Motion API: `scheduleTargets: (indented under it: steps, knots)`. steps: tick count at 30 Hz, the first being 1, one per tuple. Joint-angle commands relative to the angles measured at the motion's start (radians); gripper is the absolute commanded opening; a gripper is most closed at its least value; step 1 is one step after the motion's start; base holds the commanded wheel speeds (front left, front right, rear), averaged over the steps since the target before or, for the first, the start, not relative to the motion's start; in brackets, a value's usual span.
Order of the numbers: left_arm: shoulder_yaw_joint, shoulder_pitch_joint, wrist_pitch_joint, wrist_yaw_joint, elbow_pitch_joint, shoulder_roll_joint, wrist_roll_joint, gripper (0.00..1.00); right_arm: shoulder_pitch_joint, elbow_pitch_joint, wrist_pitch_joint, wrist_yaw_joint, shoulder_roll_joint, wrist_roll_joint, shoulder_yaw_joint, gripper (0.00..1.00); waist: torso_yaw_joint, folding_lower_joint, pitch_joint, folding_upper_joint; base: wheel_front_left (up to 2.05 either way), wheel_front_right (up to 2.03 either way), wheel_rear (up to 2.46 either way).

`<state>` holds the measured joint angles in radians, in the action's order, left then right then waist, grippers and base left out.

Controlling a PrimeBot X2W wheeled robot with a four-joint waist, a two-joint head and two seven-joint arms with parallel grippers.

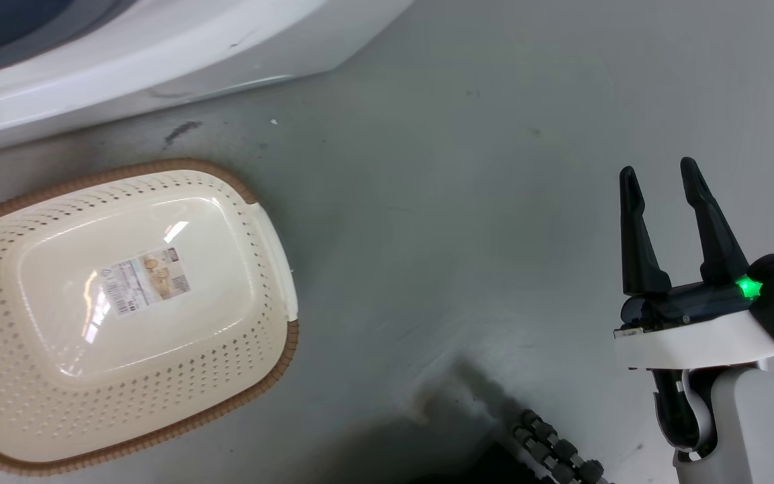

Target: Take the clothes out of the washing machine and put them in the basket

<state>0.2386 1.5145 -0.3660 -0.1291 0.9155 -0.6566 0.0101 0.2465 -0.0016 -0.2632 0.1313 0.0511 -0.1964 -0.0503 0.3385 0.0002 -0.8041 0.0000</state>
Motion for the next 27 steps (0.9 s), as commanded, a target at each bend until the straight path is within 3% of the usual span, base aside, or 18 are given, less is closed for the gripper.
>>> scheduleTargets:
  steps: [1, 13, 14, 15, 27]
  knots:
    - [0.003, 0.024, -0.019, 0.0, 0.018, -0.011, 0.0, 1.0, 0.016, -0.002, -0.002, -0.001, -0.002, -0.009, -0.005, 1.0, 0.029, -0.0002, -0.029, 0.0, 0.0, 0.0, 0.0]
    - [0.024, 0.091, -0.115, 0.006, 0.095, -0.04, -0.012, 1.0, 0.016, -0.018, -0.002, -0.001, -0.001, -0.035, -0.008, 1.0, 0.058, -0.0002, -0.078, 0.0, 0.0, 0.0, 0.0]
    - [0.029, 0.091, -0.119, 0.005, 0.1, -0.037, -0.012, 0.44, 0.015, -0.018, -0.002, -0.001, -0.001, -0.035, -0.009, 1.0, 0.056, -0.0002, -0.08, 0.0, 0.0, 0.0, 0.0]
    - [0.033, 0.09, -0.122, 0.004, 0.105, -0.033, -0.014, 0.0, 0.015, -0.018, -0.002, -0.001, -0.001, -0.033, -0.008, 1.0, 0.054, -0.0002, -0.08, 0.0, 0.0, 0.0, 0.0]
    - [0.045, 0.066, 0.044, 0.015, 0.116, 0.032, -0.057, 0.0, 0.022, -0.009, -0.003, -0.001, -0.001, 0.011, 0.027, 1.0, -0.015, -0.0002, -0.013, 0.0, 0.0, 0.0, 0.0]
